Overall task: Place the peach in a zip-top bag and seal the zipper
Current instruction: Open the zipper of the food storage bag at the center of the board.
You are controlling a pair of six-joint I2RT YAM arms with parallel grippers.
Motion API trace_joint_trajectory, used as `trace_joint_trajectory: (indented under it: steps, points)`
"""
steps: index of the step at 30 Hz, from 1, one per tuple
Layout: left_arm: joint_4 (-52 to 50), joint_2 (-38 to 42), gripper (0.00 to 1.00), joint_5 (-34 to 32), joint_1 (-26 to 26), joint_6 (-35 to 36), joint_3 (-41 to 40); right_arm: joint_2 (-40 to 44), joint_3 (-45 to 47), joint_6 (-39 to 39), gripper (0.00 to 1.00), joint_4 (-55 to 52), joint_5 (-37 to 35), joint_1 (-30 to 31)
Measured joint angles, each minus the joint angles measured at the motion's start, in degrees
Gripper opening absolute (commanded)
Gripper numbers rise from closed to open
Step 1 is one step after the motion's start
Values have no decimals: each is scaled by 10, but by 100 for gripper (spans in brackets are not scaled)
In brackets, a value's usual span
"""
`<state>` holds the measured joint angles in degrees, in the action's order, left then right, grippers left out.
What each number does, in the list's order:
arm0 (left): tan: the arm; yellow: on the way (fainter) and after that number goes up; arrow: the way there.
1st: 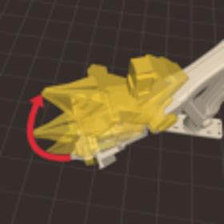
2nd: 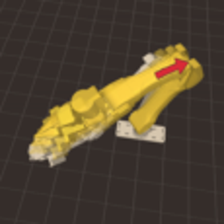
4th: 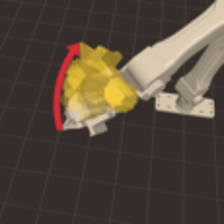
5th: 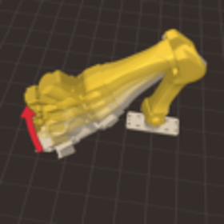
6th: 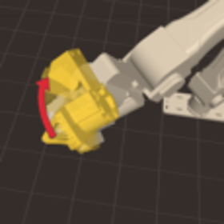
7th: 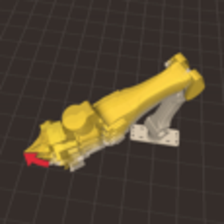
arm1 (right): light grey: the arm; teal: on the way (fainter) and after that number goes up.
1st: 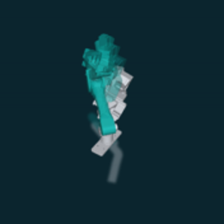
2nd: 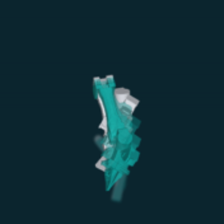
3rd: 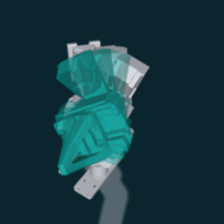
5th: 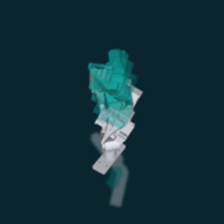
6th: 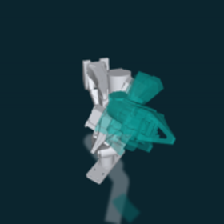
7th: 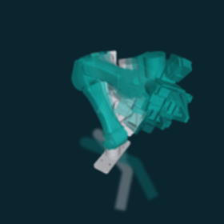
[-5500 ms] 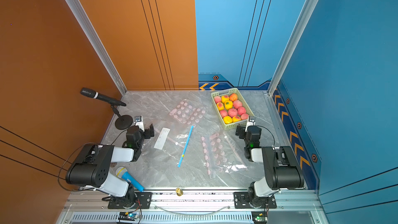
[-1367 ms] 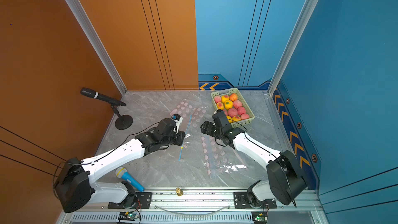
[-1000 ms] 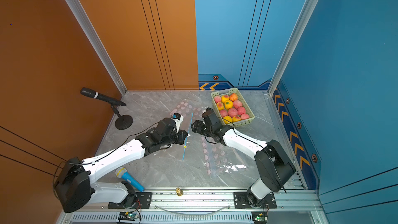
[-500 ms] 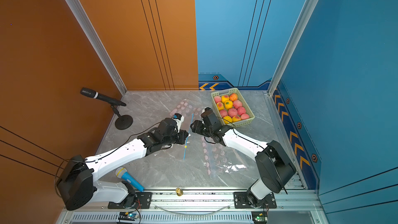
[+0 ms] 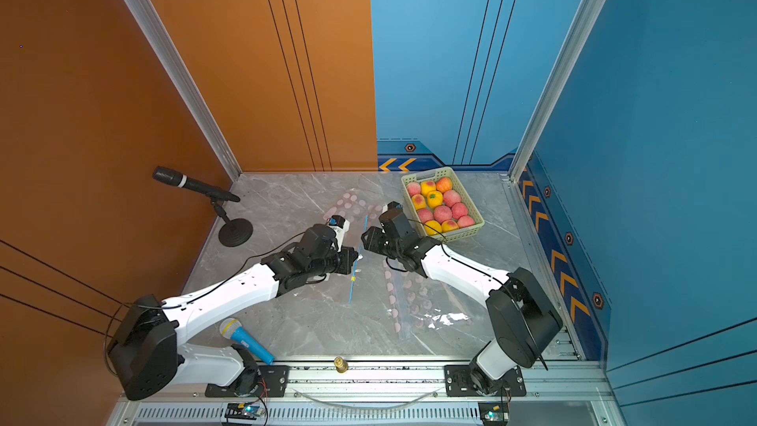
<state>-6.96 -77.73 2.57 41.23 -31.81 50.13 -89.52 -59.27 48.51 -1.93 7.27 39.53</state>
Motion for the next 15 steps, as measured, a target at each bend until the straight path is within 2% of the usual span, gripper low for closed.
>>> trace_joint_trajectory:
  steps: [15]
  points:
    - [2, 0, 0, 0, -3, -2, 0, -8, 0, 6, 47, -6, 0, 0]
